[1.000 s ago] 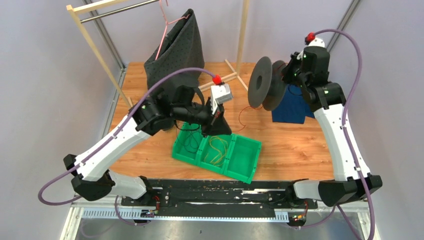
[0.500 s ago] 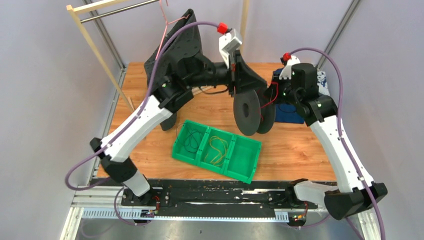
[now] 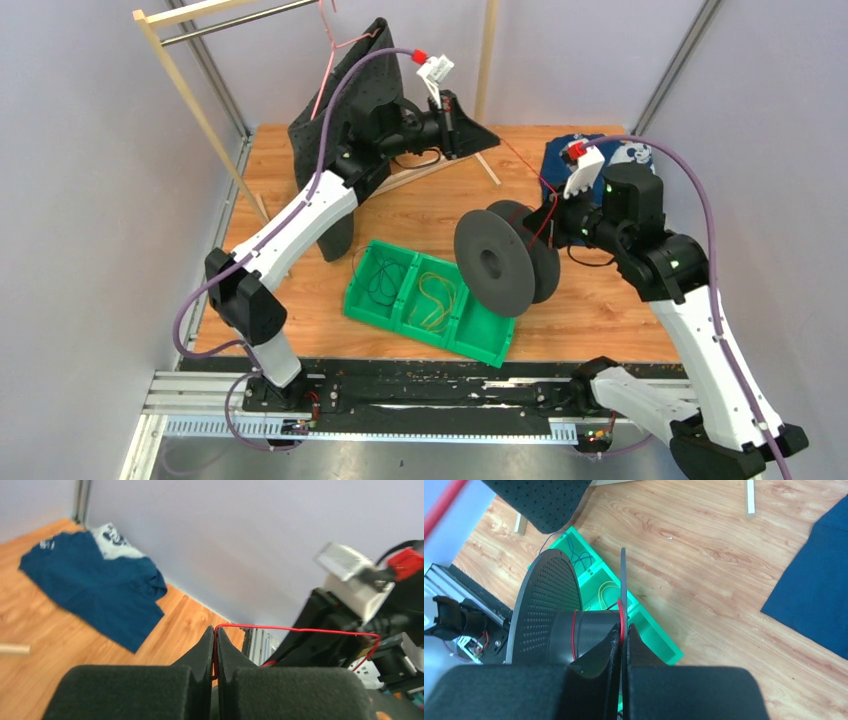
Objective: Wrap the cables
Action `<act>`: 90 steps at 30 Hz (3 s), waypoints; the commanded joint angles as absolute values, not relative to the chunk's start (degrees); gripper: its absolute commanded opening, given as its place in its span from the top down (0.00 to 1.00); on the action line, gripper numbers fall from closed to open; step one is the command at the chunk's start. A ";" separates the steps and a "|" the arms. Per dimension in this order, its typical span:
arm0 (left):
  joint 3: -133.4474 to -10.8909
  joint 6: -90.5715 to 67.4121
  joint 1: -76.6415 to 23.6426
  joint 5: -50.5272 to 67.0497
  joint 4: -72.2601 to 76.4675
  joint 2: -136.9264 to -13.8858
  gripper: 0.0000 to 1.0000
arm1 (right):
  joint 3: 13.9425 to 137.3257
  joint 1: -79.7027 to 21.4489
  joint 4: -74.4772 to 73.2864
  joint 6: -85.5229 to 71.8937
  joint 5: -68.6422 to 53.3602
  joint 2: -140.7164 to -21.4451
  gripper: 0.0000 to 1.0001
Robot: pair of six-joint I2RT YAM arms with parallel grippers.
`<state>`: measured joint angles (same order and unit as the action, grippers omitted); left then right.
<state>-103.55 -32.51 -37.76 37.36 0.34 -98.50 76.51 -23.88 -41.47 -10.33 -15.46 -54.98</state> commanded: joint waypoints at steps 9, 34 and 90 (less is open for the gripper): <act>-85.08 -35.89 -32.56 30.98 6.33 -93.02 1.00 | 86.92 -24.61 -50.53 -8.65 -17.63 -52.02 0.99; -88.44 -28.44 -33.48 37.23 6.49 -83.40 1.00 | 89.37 -24.50 -49.26 -13.60 -16.61 -57.73 0.99; -85.97 -18.47 -47.87 25.63 -22.56 -87.55 1.00 | 94.82 -24.51 -34.80 -28.21 27.78 -74.62 0.99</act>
